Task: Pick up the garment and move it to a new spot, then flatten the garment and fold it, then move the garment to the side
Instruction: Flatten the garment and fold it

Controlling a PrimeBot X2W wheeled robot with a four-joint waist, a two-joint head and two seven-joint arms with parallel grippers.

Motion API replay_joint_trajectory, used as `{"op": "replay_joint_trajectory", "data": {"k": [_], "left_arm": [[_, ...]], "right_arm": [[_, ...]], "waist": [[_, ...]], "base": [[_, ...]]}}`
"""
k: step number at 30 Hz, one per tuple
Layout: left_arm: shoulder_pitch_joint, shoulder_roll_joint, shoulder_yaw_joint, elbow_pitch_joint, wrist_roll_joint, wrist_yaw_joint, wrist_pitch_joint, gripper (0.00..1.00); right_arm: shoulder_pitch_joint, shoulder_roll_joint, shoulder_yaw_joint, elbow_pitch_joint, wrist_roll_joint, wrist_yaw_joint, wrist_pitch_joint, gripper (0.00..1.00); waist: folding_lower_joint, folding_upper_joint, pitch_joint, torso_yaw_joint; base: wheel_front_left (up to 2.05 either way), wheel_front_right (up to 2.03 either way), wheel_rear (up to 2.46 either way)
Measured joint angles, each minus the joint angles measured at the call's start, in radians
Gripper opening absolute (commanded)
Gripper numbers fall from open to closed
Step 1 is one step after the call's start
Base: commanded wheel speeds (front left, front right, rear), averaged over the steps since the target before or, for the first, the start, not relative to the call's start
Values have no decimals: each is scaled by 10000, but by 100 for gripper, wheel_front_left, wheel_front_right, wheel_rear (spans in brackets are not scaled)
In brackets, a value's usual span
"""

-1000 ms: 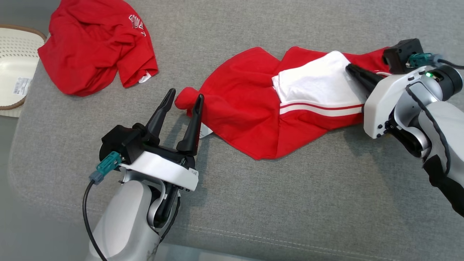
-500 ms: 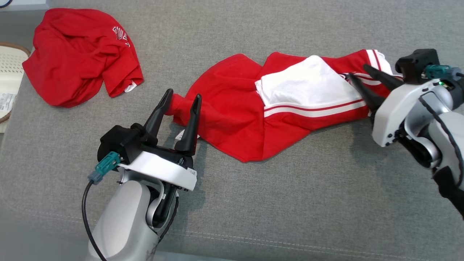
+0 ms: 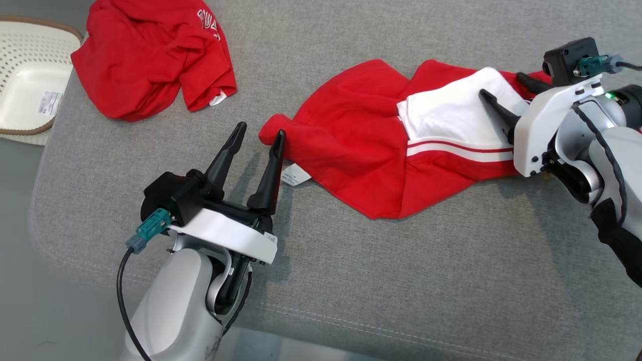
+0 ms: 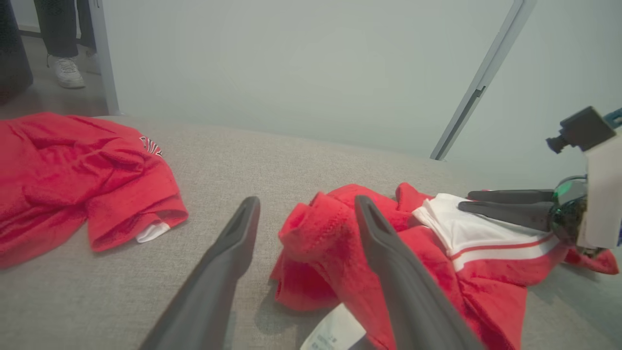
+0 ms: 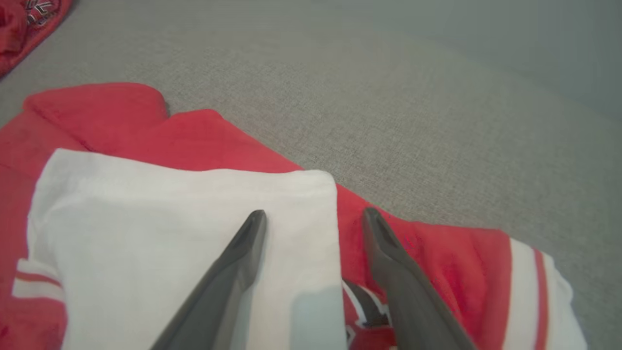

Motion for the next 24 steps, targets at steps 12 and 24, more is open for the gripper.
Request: {"op": "replay_joint_trajectory", "data": {"k": [12, 24], "left_arm": [[-148, -2, 40, -23, -12, 2, 2, 100], [-128, 0, 251, -40, 82, 2, 0, 100]], "right_arm": [[10, 73, 510, -393, 249, -2, 123, 0], [1488, -1164, 658, -2840, 539, 2, -1768, 0]], "waist": [[0, 0, 200, -127], [0, 0, -339, -822]], "base": [[0, 0, 0], [0, 0, 0]]}}
